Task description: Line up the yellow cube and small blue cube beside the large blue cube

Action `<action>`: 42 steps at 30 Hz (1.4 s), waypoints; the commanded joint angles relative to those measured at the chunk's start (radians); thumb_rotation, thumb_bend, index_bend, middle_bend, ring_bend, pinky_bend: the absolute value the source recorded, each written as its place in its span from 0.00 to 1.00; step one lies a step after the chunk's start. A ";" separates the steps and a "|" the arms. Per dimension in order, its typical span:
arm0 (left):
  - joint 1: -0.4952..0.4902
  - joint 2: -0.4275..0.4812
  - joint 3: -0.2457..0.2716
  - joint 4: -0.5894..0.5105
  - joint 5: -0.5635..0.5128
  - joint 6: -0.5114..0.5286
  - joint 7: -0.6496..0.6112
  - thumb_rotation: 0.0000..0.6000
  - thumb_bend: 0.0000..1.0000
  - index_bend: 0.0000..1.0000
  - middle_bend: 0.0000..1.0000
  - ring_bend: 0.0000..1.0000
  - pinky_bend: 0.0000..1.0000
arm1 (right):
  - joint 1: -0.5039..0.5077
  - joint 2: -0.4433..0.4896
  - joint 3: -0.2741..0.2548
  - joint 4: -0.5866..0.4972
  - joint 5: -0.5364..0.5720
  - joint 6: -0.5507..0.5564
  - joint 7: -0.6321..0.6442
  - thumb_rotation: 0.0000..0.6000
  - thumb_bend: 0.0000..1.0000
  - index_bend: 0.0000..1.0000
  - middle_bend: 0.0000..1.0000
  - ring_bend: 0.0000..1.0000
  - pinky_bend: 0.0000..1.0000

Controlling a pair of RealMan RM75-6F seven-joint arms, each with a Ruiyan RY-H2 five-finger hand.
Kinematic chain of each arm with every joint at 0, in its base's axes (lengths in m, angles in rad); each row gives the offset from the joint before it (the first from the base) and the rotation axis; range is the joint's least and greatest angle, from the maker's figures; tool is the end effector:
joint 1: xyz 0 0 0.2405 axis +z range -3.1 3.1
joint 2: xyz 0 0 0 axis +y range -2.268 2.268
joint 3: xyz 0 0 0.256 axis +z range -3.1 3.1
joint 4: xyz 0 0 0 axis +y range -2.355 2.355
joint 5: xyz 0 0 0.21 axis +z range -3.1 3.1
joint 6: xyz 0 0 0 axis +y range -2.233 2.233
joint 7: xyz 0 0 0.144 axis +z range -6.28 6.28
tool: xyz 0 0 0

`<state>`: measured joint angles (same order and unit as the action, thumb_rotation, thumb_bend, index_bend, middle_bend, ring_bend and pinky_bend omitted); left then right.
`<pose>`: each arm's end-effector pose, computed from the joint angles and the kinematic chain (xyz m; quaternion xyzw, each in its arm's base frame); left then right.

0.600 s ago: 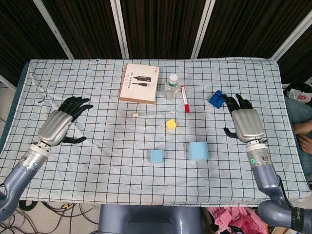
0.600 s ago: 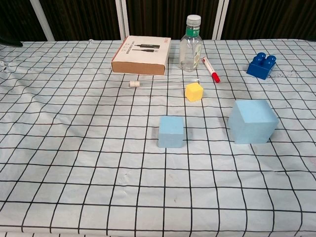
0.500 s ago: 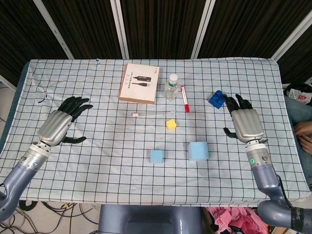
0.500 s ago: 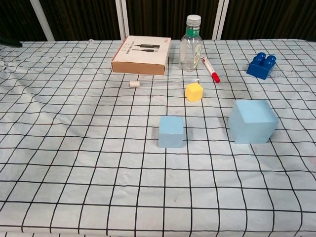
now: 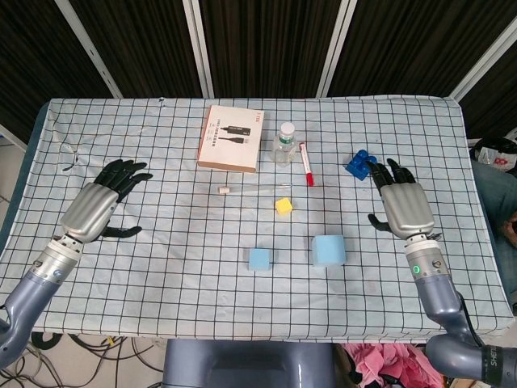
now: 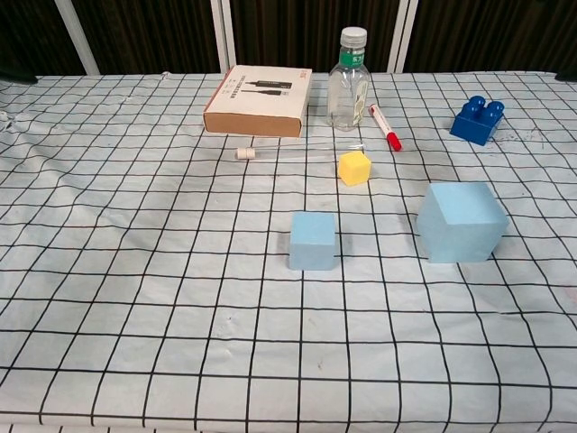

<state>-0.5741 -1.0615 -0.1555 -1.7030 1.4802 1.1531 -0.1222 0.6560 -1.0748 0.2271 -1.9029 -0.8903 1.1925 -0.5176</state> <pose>-0.1775 0.3184 0.1407 -0.7022 -0.3414 -0.4764 0.4043 -0.1670 -0.3349 0.1432 0.6585 -0.3511 0.3510 0.5656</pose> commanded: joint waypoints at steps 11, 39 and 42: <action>0.110 0.048 0.051 -0.058 0.046 0.145 0.075 1.00 0.11 0.16 0.07 0.00 0.00 | -0.007 0.026 -0.016 -0.087 -0.001 -0.007 -0.018 1.00 0.20 0.00 0.10 0.00 0.13; 0.419 -0.060 0.185 0.120 0.086 0.435 0.088 1.00 0.11 0.16 0.07 0.00 0.00 | 0.184 -0.347 -0.067 -0.172 0.287 -0.045 -0.277 1.00 0.20 0.00 0.14 0.00 0.13; 0.421 -0.062 0.185 0.126 0.094 0.436 0.084 1.00 0.11 0.16 0.07 0.00 0.00 | 0.214 -0.394 -0.052 -0.158 0.332 -0.017 -0.310 1.00 0.20 0.00 0.16 0.00 0.13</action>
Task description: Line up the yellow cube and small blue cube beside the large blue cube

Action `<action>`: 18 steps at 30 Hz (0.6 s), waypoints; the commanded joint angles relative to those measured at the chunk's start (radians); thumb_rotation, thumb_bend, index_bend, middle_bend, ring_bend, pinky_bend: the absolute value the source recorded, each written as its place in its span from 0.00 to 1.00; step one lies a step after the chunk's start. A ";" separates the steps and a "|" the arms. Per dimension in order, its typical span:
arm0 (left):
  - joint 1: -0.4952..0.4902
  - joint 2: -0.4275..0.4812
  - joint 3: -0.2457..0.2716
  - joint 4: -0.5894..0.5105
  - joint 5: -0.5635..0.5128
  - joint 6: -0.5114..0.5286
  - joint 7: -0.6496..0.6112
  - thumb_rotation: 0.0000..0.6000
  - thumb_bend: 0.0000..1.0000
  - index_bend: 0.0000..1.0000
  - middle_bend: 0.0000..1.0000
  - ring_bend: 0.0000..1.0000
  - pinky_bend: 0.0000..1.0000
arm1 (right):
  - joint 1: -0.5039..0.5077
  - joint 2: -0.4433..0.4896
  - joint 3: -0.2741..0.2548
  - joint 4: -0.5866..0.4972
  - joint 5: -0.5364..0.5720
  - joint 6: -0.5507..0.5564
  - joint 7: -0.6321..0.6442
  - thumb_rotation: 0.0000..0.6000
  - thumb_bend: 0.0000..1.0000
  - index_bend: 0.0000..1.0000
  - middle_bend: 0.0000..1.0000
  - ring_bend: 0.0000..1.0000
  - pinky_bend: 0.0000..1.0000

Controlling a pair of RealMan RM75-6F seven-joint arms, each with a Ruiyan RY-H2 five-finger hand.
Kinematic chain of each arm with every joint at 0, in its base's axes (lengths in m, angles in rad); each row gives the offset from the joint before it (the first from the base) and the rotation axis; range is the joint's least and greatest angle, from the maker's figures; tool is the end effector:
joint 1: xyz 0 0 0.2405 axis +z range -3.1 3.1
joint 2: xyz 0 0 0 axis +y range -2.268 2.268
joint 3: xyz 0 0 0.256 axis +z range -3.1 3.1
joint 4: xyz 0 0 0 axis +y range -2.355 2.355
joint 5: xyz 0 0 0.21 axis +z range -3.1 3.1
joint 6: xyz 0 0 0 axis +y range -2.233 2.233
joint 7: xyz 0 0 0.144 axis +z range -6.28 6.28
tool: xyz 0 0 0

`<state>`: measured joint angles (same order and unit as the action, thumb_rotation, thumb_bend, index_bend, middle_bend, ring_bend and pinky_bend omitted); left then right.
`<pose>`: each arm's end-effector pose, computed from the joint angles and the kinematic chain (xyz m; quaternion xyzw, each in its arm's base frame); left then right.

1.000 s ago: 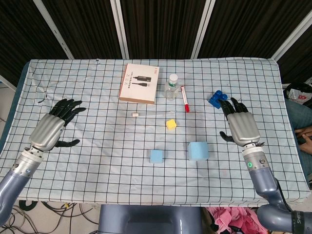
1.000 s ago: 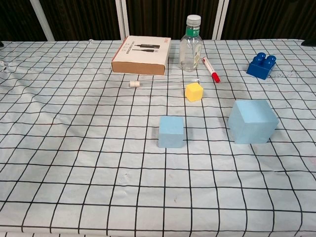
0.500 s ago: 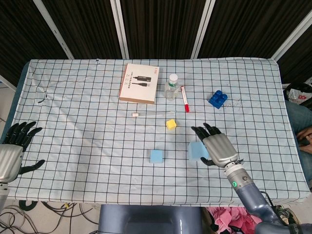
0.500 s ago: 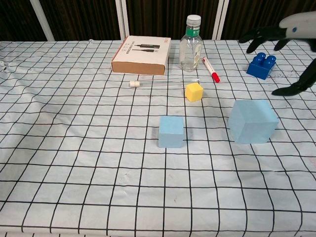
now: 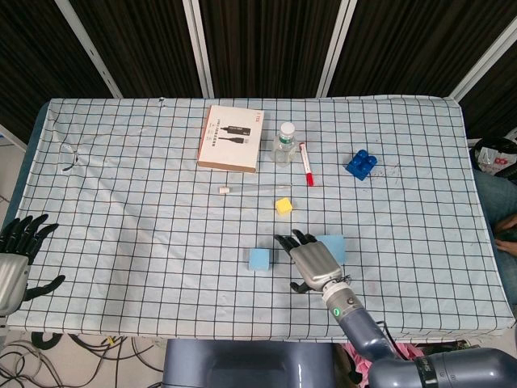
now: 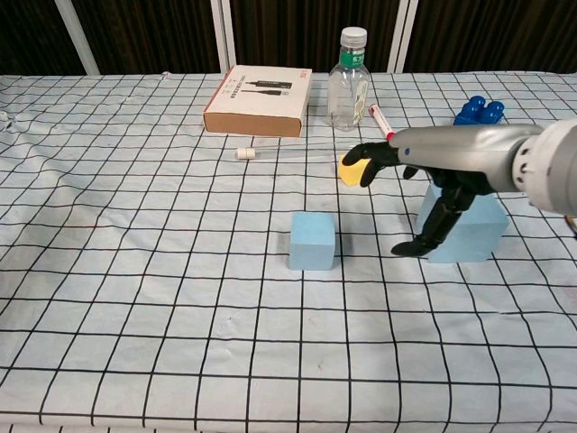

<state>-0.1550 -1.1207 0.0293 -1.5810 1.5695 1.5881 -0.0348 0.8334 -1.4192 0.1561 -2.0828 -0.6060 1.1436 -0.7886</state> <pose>-0.2957 0.1857 0.1605 -0.6207 -0.3461 -0.4297 0.5570 -0.0847 -0.2695 0.0038 0.7618 -0.4485 0.2839 0.3713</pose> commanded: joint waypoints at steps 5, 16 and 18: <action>0.007 -0.007 -0.004 0.007 0.008 -0.001 0.003 1.00 0.11 0.16 0.07 0.00 0.00 | 0.076 -0.146 0.046 0.066 0.124 0.107 -0.078 1.00 0.20 0.00 0.18 0.00 0.13; 0.019 -0.018 -0.018 0.010 0.008 0.008 0.020 1.00 0.11 0.16 0.07 0.00 0.00 | 0.112 -0.286 0.070 0.200 0.153 0.159 -0.087 1.00 0.20 0.00 0.24 0.00 0.13; 0.020 -0.019 -0.021 0.010 0.003 0.005 0.023 1.00 0.11 0.16 0.07 0.00 0.00 | 0.115 -0.303 0.073 0.220 0.148 0.162 -0.082 1.00 0.20 0.00 0.25 0.00 0.13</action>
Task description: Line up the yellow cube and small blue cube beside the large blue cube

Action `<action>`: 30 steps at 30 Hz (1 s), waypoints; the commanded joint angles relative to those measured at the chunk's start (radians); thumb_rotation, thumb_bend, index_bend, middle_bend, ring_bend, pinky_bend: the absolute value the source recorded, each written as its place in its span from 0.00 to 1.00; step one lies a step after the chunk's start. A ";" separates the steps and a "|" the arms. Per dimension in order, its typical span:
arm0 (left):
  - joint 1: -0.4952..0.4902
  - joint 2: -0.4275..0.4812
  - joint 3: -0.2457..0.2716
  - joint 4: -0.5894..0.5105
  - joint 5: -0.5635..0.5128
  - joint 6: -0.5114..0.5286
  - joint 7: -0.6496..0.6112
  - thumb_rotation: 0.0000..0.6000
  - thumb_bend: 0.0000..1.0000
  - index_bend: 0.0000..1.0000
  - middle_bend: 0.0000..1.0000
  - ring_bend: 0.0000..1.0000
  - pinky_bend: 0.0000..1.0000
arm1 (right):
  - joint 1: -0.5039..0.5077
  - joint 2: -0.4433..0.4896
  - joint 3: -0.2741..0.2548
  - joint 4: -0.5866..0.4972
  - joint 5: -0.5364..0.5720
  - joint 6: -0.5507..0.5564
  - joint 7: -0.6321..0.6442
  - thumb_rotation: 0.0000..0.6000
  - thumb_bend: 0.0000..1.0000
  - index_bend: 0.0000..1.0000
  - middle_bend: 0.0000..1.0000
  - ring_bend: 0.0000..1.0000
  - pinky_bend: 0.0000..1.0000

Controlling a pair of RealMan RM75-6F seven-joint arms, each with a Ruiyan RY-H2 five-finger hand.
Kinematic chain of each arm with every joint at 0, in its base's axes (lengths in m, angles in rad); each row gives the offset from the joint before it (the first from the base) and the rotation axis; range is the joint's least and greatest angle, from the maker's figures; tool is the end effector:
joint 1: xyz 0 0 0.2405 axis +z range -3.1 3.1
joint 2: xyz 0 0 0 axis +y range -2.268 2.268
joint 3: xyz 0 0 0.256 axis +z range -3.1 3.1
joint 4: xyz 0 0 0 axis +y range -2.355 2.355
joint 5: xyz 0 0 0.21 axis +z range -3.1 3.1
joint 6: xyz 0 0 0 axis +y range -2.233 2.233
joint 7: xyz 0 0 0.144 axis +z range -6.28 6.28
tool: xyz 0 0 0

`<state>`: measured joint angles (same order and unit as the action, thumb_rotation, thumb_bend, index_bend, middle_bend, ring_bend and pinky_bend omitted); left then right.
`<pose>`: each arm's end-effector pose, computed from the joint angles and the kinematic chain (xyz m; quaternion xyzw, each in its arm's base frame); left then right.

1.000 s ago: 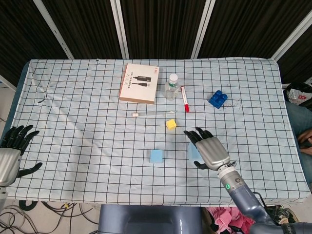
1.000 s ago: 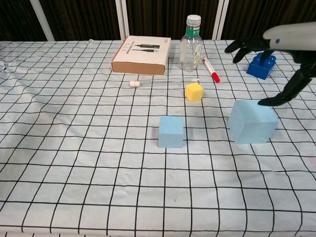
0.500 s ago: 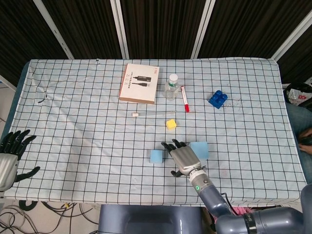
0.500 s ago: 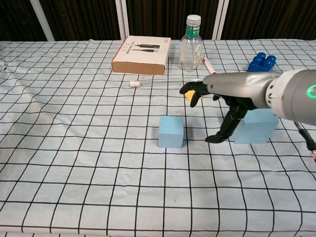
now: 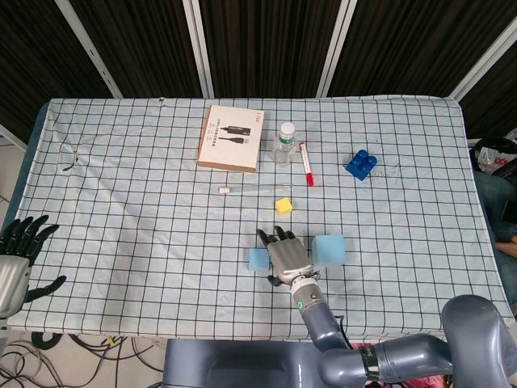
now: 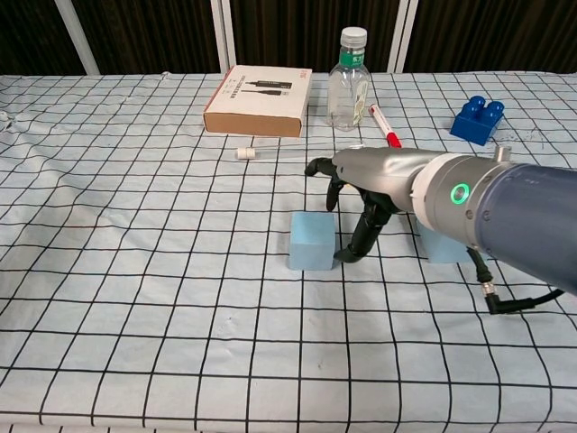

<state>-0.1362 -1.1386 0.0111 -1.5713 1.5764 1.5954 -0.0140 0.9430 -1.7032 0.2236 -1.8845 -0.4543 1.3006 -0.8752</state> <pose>-0.2966 0.1836 0.1584 -0.6164 -0.3392 -0.4301 0.5657 -0.0564 -0.2825 -0.0511 0.7347 -0.4632 0.2777 0.4106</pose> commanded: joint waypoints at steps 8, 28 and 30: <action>0.006 -0.004 -0.010 -0.001 -0.006 -0.006 0.008 1.00 0.11 0.16 0.07 0.00 0.00 | 0.012 -0.063 0.004 0.070 -0.009 0.007 0.004 1.00 0.20 0.01 0.28 0.00 0.13; 0.012 -0.002 -0.023 -0.010 -0.024 -0.032 0.023 1.00 0.11 0.17 0.07 0.00 0.00 | 0.022 -0.146 0.018 0.146 -0.066 0.011 0.001 1.00 0.20 0.05 0.32 0.00 0.13; 0.013 -0.002 -0.024 -0.011 -0.025 -0.034 0.023 1.00 0.11 0.17 0.07 0.00 0.00 | 0.026 -0.152 0.024 0.147 -0.063 0.012 -0.007 1.00 0.20 0.05 0.32 0.00 0.13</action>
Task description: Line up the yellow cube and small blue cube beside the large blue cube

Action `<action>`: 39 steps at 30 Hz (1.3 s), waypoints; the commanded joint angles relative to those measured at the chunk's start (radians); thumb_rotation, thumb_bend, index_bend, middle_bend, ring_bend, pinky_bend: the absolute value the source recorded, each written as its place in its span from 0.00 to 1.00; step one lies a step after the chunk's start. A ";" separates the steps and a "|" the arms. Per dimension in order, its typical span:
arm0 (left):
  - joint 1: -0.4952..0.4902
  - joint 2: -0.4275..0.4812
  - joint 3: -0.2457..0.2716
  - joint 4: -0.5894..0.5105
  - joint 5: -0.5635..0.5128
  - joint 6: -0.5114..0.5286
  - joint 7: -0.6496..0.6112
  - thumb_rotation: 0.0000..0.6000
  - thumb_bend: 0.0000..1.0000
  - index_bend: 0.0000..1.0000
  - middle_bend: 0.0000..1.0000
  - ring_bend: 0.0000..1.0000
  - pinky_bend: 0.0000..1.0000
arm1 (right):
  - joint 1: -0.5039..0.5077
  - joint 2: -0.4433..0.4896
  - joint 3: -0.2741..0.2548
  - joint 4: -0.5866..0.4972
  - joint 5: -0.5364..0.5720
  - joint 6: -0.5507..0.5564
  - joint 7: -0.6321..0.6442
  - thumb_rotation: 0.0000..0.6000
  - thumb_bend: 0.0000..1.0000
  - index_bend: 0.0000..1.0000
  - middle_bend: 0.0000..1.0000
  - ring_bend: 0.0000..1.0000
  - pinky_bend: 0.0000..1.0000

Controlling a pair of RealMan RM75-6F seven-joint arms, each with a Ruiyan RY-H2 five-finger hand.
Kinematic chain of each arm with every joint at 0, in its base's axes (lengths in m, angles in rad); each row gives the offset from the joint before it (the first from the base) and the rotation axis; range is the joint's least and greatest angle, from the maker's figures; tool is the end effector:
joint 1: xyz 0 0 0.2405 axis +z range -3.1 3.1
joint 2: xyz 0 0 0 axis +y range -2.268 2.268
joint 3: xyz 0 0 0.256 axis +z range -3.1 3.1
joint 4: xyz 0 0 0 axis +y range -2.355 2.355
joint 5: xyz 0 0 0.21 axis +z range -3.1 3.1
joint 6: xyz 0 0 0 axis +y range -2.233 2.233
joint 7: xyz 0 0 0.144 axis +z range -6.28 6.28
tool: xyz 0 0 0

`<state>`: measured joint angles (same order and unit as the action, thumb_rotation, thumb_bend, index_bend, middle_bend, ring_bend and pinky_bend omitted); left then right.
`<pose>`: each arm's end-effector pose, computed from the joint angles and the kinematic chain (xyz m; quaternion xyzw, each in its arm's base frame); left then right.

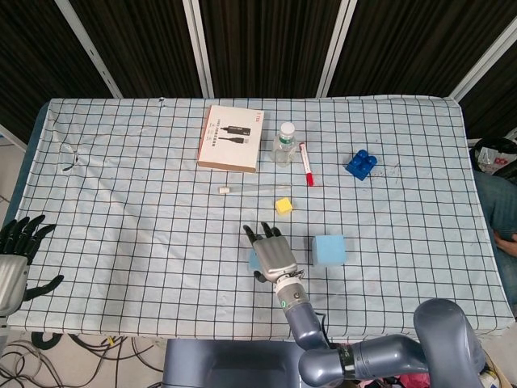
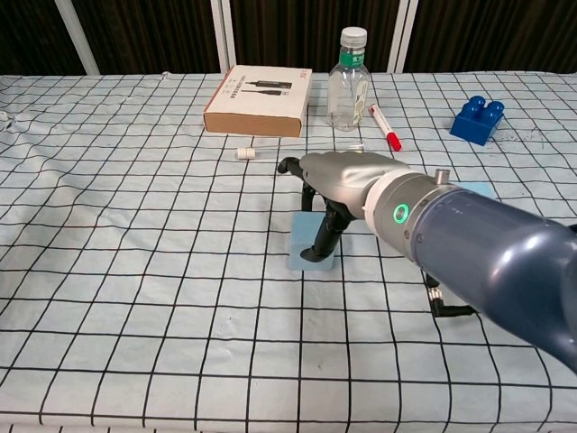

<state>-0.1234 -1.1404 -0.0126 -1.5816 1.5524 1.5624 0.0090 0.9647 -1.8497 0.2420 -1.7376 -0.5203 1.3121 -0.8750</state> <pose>-0.2999 0.1849 0.1572 -0.6112 -0.3475 -0.4163 0.5765 -0.0384 -0.2841 -0.0814 0.7312 -0.4480 0.3038 0.4151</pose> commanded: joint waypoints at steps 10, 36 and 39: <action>0.006 0.005 -0.007 -0.006 -0.005 -0.005 -0.001 1.00 0.11 0.17 0.07 0.00 0.00 | 0.016 -0.044 0.028 0.032 0.028 0.018 -0.046 1.00 0.20 0.05 0.35 0.00 0.13; 0.014 0.004 -0.022 -0.006 -0.010 -0.017 -0.001 1.00 0.11 0.17 0.07 0.00 0.00 | -0.003 -0.047 0.049 0.041 -0.006 0.002 -0.037 1.00 0.22 0.10 0.40 0.00 0.13; 0.015 0.004 -0.023 -0.005 -0.010 -0.017 -0.001 1.00 0.11 0.17 0.07 0.00 0.00 | -0.006 -0.032 0.048 0.033 -0.013 -0.001 -0.040 1.00 0.22 0.11 0.41 0.00 0.13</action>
<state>-0.1088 -1.1365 -0.0353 -1.5869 1.5427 1.5454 0.0080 0.9603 -1.8860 0.2899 -1.7015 -0.5307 1.3126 -0.9138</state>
